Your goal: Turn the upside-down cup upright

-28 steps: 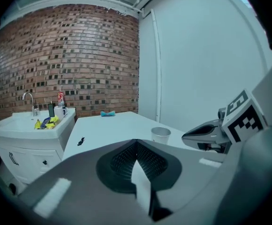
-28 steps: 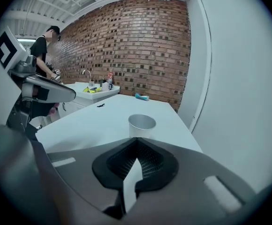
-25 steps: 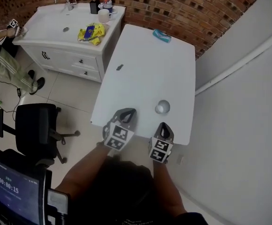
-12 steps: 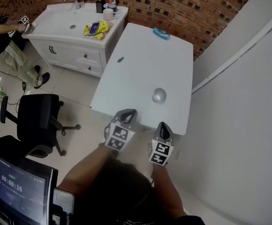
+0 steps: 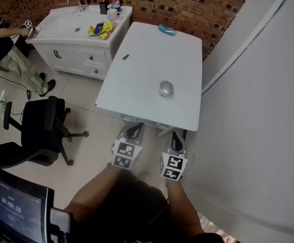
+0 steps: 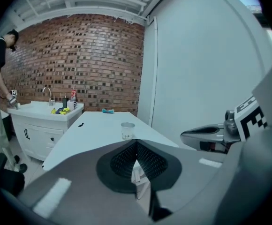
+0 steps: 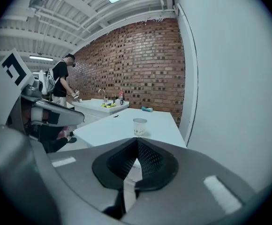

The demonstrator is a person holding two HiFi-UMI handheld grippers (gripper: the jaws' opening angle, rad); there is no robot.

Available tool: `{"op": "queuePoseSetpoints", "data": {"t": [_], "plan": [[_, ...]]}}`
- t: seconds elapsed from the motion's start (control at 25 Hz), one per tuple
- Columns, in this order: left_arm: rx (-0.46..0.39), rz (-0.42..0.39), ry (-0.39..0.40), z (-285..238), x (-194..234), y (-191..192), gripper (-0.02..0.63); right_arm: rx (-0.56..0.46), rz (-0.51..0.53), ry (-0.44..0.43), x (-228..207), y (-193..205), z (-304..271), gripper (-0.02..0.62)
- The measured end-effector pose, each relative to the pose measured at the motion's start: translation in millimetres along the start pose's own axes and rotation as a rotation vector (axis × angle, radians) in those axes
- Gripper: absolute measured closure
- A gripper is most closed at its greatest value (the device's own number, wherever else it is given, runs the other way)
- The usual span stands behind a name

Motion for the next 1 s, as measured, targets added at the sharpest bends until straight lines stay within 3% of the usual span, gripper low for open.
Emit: {"op": "queuePoseSetpoints", "data": {"t": [0.12, 0.32, 0.56, 1.0], "plan": [[-0.039, 0.003, -0.022, 15, -10, -1, 0.607, -0.022, -0.008, -0.007, 0, 1, 13, 0.584], [-0.051, -0.074, -0.073, 33, -26, 11, 0.607, -0.036, 0.022, -0.013, 1, 12, 32, 0.584], [-0.043, -0.054, -0.094, 58, -51, 38, 0.607, -0.050, 0.031, -0.037, 4, 26, 65, 0.584], [-0.026, -0.042, -0.109, 62, -43, 47, 0.607, -0.053, 0.031, -0.064, 16, 27, 68, 0.584]]}}
Point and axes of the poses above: the fingertips, and each gripper's own axes: z backward along the fingers, x to its left, y out of its underside, the point moved 7 cm from there along z, backward along the fingers, and after that the axes turned 1 degree about -y, right-handed, at the moved point
